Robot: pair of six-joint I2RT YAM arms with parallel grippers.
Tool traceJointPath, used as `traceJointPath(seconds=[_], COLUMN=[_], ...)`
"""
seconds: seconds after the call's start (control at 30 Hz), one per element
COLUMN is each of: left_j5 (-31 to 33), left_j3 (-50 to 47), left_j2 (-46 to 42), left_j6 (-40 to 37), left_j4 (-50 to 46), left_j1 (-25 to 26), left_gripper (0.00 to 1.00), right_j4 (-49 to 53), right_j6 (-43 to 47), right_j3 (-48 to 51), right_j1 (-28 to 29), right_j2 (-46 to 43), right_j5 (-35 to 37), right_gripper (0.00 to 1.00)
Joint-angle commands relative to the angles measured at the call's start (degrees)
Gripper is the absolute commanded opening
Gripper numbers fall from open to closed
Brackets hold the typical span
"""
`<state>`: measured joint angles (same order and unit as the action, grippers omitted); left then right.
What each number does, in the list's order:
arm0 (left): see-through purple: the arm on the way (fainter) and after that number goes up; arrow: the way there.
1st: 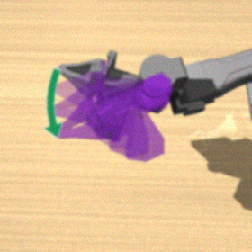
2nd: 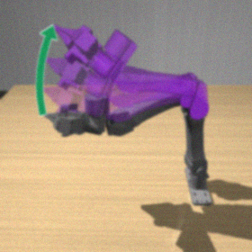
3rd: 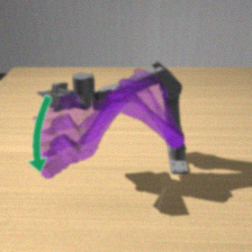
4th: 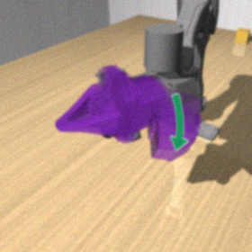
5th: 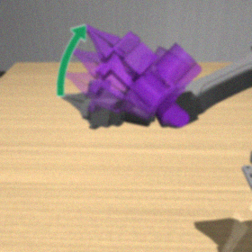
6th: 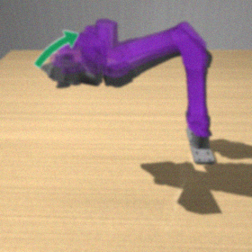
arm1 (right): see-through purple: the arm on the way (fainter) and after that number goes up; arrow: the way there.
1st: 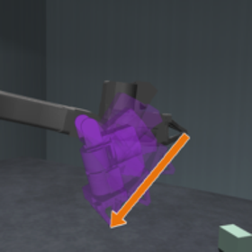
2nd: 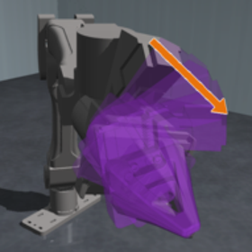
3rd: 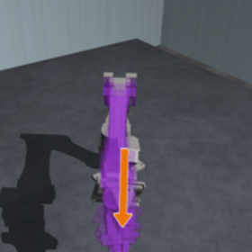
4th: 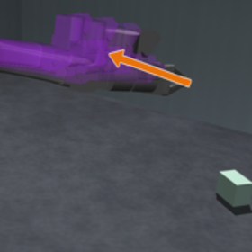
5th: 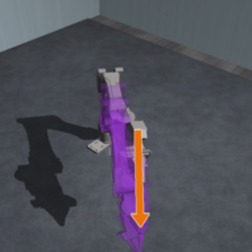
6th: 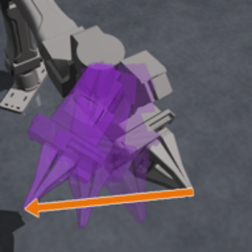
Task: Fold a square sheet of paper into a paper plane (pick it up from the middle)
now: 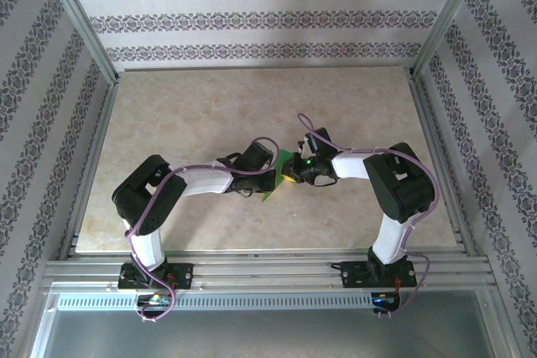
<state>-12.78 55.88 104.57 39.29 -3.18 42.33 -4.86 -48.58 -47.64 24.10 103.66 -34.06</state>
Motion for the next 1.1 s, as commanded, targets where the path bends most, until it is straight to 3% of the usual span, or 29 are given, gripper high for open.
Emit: traceJointPath(seconds=[0.0, 0.17, 0.57, 1.07], left_j5=[1.3, 1.9, 3.1, 2.7], left_j3=[-0.7, 0.9, 2.5, 2.3], left_j2=[2.0, 2.8, 2.8, 3.1], left_j6=[0.1, -1.0, -1.1, -2.0], left_j4=[-2.6, -5.5, -9.4, -13.3], left_j1=[0.9, 1.1, 1.5, 1.6], left_gripper=[0.0, 0.0, 0.0, 0.0], right_j4=[0.0, 2.5, 4.1, 8.7], right_j6=[4.5, 8.6, 8.0, 11.8], right_j3=[-1.4, -0.8, -2.9, -10.0], right_j1=[-0.8, -0.4, 2.0, -8.4], right_j2=[-5.0, -7.8, -0.7, 8.1], right_j5=[0.3, 4.1, 4.3, 8.4], right_gripper=[0.15, 0.16, 0.15, 0.15])
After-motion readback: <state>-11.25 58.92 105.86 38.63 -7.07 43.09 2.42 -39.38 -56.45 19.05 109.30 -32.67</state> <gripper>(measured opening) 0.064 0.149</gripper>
